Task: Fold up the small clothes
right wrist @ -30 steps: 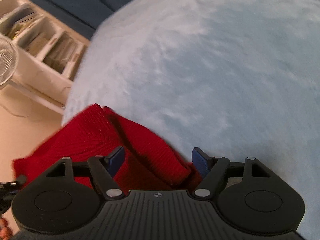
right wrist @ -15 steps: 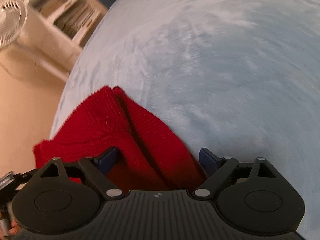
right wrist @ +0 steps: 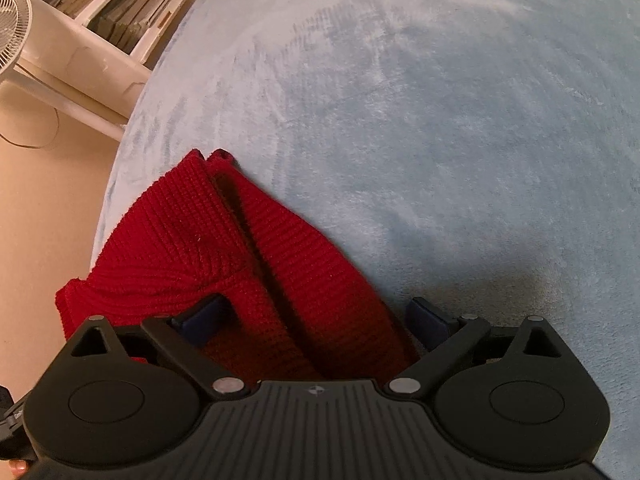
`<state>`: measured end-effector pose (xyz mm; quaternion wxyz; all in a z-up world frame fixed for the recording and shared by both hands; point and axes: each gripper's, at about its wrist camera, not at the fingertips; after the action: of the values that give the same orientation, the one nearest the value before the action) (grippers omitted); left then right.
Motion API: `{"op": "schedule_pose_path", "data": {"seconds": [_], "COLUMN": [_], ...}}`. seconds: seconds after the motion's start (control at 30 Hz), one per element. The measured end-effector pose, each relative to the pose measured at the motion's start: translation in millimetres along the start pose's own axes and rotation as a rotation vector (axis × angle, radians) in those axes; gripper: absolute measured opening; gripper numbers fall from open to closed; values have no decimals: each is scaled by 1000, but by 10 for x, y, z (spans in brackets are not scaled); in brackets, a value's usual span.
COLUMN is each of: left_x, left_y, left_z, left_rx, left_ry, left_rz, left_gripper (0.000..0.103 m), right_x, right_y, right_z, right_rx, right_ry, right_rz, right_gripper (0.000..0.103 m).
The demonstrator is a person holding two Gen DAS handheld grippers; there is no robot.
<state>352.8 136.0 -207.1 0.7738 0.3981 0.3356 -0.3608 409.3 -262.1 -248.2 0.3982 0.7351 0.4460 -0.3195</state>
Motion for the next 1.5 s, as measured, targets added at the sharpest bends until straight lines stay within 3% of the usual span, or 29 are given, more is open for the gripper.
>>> {"op": "schedule_pose_path", "data": {"seconds": [0.13,0.17,0.2,0.23,0.27,0.3,0.33,0.37,0.5,0.7,0.87,1.0,1.13,1.33,1.5], "left_x": [21,21,17,-1,-12,-34,-42,-47,-43,149,391,502,477,159,167], "left_y": [2,-2,-3,-12,-6,0,9,19,121,429,513,402,373,367,419], "left_z": [-15,-12,-1,3,21,41,53,62,73,337,833,1256,1265,686,284], "left_rx": [0,3,9,23,36,43,49,59,103,276,382,471,463,360,235], "left_ry": [-6,-6,-9,-33,-67,-58,-63,-65,-88,-93,-122,-145,-127,-99,-119], "left_rz": [3,7,15,24,22,31,31,29,-11,-78,-105,-97,-81,-44,-53], "left_gripper": [103,103,95,72,68,63,57,55,47,45,44,42,38,36,37], "right_x": [13,11,-1,-31,-78,-108,-139,-159,-236,-451,-817,-977,-853,-694,-516], "right_y": [29,31,28,19,-5,-25,-54,-90,-286,-753,-1116,-1108,-978,-844,-719], "right_z": [4,2,-10,-42,-85,-115,-120,-127,-101,99,364,579,694,367,164], "right_rx": [-3,-8,-19,-48,-99,-127,-132,-137,-121,55,206,230,240,108,65], "right_ry": [-2,0,15,15,17,37,47,39,34,71,129,115,139,167,125], "right_rz": [-21,-32,-39,-31,-16,-13,-8,-1,76,199,308,313,274,294,272], "right_gripper": [99,95,89,77,56,44,34,31,27,23,21,20,21,21,25]}}
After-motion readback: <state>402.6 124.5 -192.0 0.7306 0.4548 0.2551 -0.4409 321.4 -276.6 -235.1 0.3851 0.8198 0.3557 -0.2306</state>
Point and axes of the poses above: each gripper's, at about its wrist camera, not at the fingertips, and x roughly the way its jaws point, z to its right, y to its top, and after that the axes turned 1 degree about -y, right-handed
